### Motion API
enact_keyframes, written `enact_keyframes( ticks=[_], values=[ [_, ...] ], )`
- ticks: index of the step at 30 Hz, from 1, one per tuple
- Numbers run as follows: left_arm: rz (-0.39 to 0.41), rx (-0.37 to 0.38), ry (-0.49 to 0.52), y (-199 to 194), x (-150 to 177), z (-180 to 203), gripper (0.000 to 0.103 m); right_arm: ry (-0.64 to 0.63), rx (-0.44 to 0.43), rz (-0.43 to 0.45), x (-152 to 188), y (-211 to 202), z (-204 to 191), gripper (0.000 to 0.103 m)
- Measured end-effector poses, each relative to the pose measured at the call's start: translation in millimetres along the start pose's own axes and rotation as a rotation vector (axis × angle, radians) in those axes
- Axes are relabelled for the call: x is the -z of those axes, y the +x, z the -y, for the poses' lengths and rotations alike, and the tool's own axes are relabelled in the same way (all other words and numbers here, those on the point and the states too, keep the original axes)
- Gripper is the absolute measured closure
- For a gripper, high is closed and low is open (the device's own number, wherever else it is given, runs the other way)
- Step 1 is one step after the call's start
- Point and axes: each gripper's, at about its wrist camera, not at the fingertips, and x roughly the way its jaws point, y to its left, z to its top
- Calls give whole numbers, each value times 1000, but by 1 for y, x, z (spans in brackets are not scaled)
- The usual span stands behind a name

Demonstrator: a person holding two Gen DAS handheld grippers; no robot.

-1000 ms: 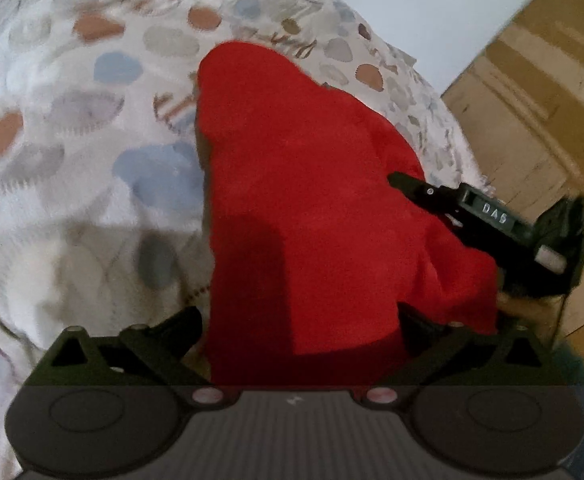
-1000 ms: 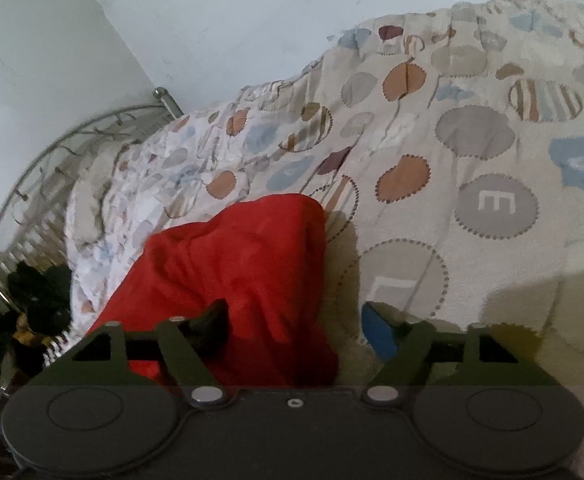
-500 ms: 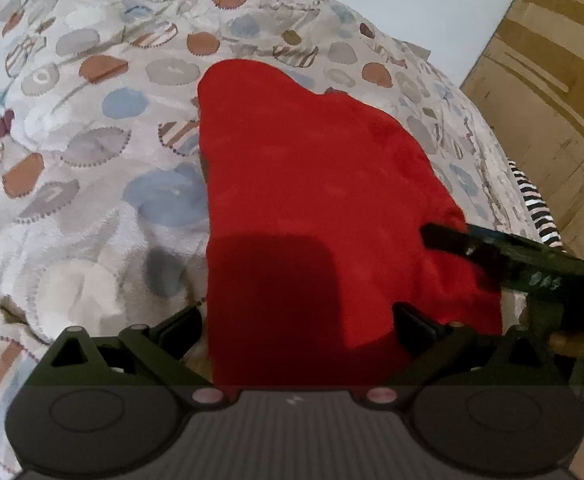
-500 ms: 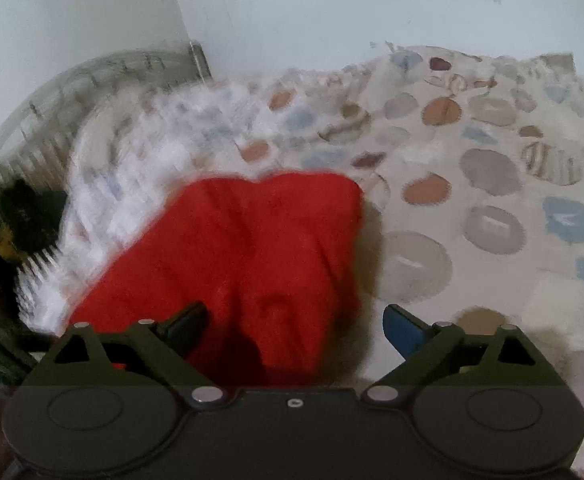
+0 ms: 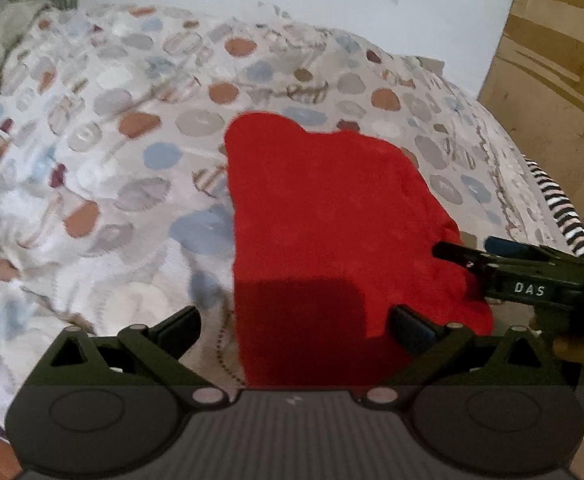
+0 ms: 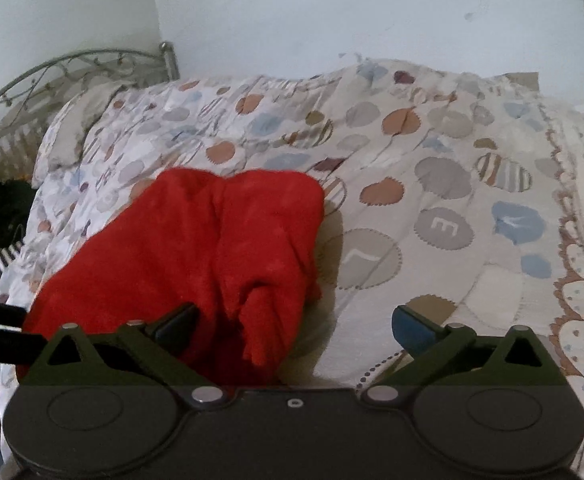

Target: Fold small clothes

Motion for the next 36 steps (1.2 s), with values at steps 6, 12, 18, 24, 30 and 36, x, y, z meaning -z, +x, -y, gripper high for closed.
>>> enact_keyframes(
  ticks=[6,12,18,24,30,36],
  values=[
    [73,-73,23,-26,4,5,0,35,14,28,1,-18,-2,1],
    [144,-85,24,-54,7,11,0,3,19,101,2,-52,-12,1],
    [227,-112,42,-84,16,17,0,-29,33,193,5,-94,-25,1],
    [306,-143,44,-118,35,21,0,-55,49,293,12,-140,-37,1],
    [366,-159,11,-153,64,17,0,-63,43,369,29,-185,-49,1],
    [434,-182,-7,-184,100,16,0,-68,62,416,54,-220,-63,0]
  ],
)
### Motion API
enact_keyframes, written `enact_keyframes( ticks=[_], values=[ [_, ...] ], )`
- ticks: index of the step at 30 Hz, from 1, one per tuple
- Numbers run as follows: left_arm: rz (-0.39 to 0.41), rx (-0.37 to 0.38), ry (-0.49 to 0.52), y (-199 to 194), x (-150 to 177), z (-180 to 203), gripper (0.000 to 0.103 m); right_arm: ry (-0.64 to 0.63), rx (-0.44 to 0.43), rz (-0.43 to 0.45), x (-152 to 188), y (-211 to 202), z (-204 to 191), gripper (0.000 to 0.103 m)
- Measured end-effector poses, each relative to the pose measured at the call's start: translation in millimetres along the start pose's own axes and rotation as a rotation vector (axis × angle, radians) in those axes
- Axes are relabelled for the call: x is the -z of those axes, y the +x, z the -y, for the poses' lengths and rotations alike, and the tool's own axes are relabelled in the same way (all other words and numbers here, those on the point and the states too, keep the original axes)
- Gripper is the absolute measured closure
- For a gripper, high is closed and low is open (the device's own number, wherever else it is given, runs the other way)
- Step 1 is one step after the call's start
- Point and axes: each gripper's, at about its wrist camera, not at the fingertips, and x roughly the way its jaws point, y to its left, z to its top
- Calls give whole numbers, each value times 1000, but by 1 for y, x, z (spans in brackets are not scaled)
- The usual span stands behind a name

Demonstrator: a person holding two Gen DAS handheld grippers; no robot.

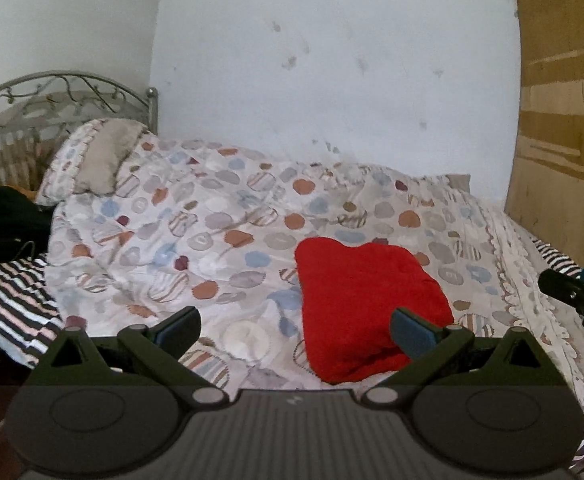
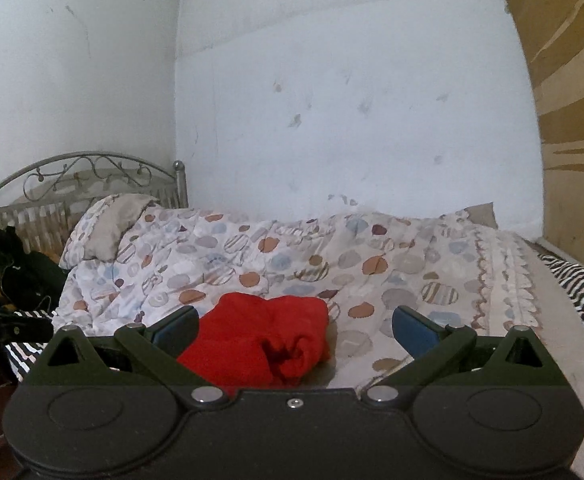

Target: Fold small clothes

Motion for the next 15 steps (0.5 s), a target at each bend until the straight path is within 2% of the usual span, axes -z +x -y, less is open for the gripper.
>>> enact_keyframes(
  ticks=[9,15],
  values=[
    [49,2,-56,-54,27,-7,0,-16,27,12,17,-60,-17,0],
    [34,9,-51,-70,47,-2,0,-8,8,13,29,-84,-24,0]
  ],
)
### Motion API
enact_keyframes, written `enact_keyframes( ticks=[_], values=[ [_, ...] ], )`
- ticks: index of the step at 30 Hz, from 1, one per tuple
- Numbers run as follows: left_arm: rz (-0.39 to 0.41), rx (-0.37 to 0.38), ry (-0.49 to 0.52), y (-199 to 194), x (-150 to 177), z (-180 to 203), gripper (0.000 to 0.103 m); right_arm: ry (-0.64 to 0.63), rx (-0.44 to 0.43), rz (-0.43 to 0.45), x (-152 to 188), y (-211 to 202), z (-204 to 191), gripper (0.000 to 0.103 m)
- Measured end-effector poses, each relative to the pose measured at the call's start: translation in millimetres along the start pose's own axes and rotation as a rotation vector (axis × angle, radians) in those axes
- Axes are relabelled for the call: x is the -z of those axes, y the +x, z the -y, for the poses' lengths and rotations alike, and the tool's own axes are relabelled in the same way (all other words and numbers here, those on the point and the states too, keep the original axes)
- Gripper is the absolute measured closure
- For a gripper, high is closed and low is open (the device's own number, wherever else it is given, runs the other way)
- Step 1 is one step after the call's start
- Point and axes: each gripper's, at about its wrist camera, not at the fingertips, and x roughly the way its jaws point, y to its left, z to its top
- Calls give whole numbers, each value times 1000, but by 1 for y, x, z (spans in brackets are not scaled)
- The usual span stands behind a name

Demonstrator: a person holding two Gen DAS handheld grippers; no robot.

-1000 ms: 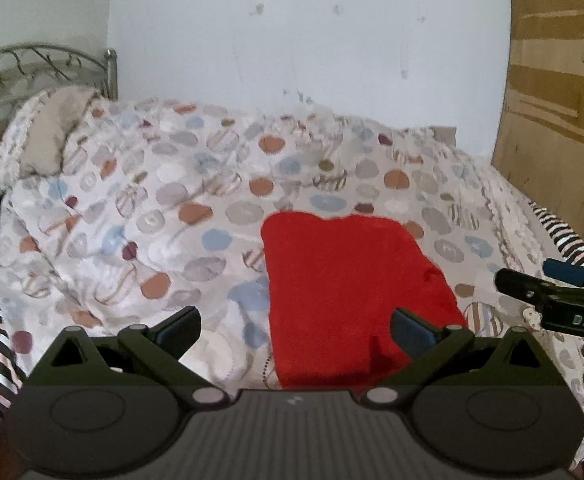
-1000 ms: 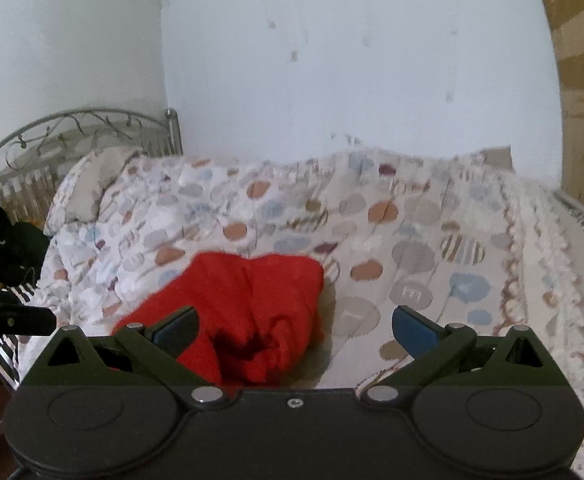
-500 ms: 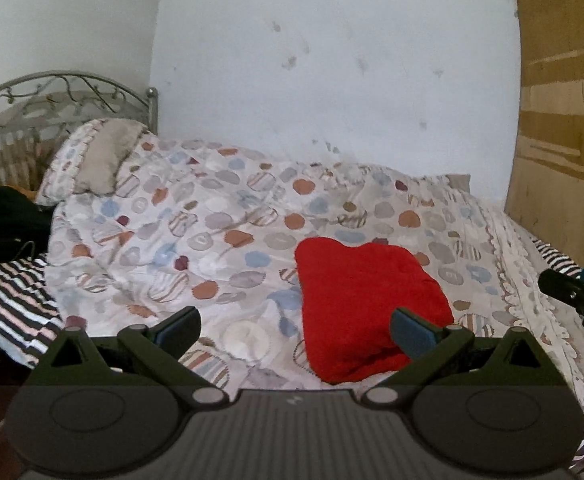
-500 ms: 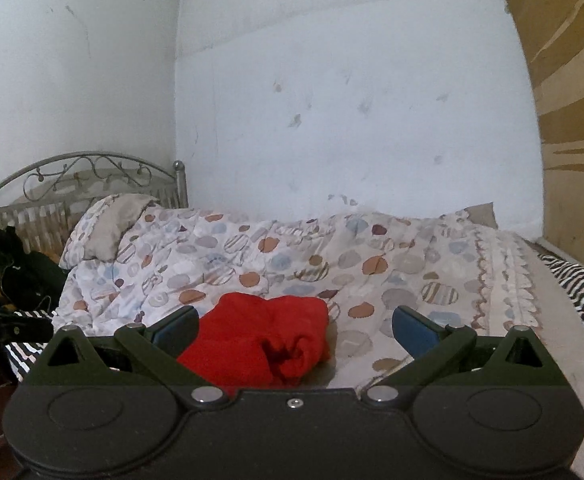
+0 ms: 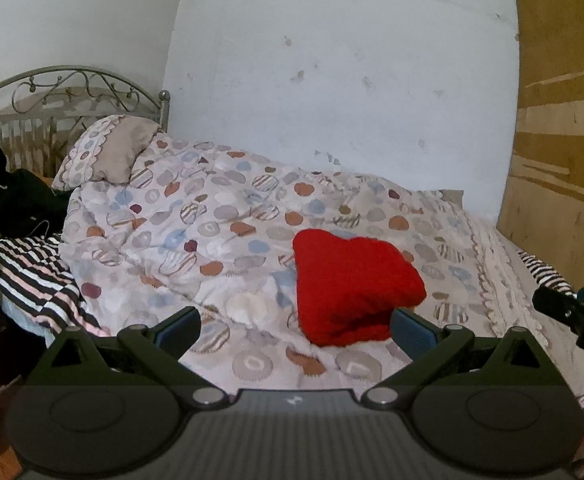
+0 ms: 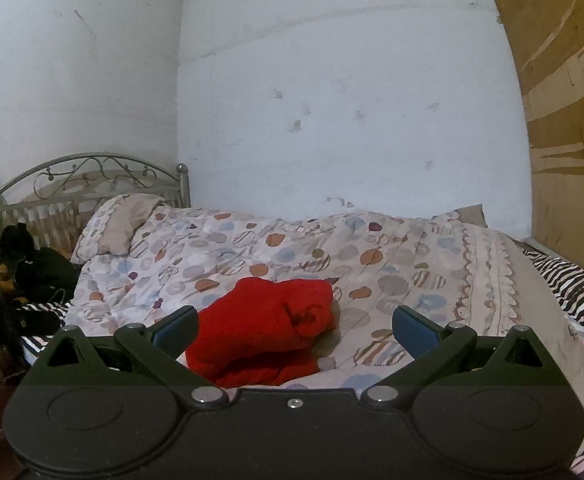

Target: Fold small clothes

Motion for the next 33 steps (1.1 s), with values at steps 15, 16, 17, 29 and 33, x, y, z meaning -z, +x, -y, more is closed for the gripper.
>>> enact_keyframes(
  ticks=[15,16,17,29,33],
  values=[
    [-1,-37,14,-17,34,4,0,6,29,-4,30,-34,-2,0],
    [-1,-41,13,-17,35,3,0,6,34,-3,32,-36,-3,0],
    [-1,-41,11,-18,36,3,0,5,36,-3,33,-37,-3,0],
    [-12,-48,14,-19,45,-2,0,2,25,-9,38,-43,-4,0],
    [-7,-57,18,-21,47,-1,0,2,27,-9,38,-43,-5,0]
  ],
)
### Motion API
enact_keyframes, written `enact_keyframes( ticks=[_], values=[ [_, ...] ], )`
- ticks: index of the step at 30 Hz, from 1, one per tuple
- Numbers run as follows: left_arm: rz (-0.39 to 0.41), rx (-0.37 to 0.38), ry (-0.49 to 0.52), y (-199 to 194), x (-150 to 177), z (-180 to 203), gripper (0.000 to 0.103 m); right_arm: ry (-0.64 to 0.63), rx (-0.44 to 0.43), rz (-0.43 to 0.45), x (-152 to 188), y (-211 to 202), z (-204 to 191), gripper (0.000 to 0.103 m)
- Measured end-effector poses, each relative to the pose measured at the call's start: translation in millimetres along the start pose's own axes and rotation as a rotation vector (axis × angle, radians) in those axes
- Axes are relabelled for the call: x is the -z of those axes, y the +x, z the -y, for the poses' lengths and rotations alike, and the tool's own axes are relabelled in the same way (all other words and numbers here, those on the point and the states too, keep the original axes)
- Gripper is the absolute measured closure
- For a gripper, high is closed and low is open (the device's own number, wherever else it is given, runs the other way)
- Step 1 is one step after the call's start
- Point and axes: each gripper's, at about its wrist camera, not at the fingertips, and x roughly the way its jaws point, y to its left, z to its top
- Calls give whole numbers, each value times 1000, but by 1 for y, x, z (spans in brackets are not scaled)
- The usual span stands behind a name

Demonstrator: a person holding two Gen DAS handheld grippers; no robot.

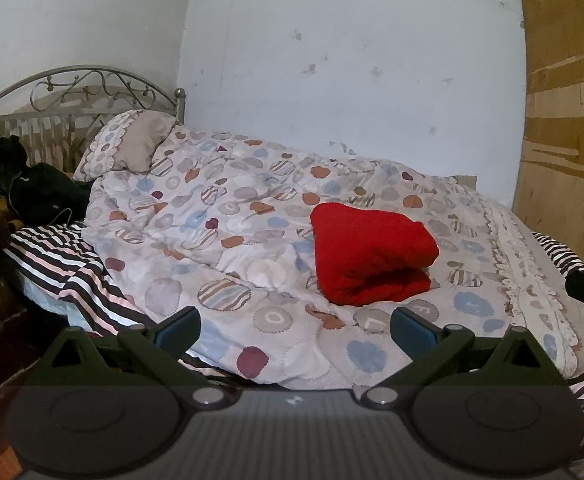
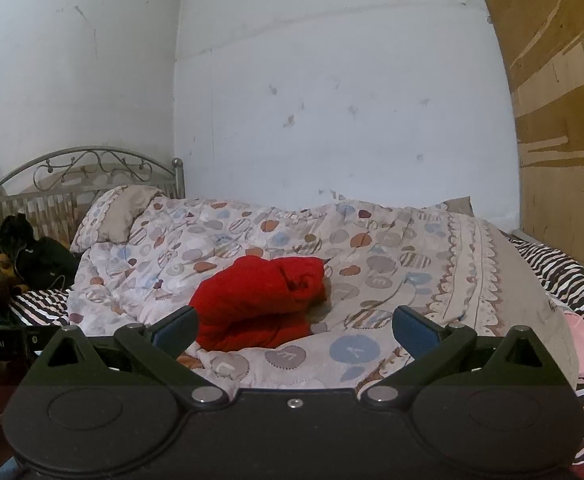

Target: Fold small clothes

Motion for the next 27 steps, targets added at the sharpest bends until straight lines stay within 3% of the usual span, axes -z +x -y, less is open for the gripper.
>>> enact_keyframes(
  ticks=[27],
  values=[
    [-2,4,2,-1,0,2,0,7,5,5,-6,-3,2,0]
  ],
)
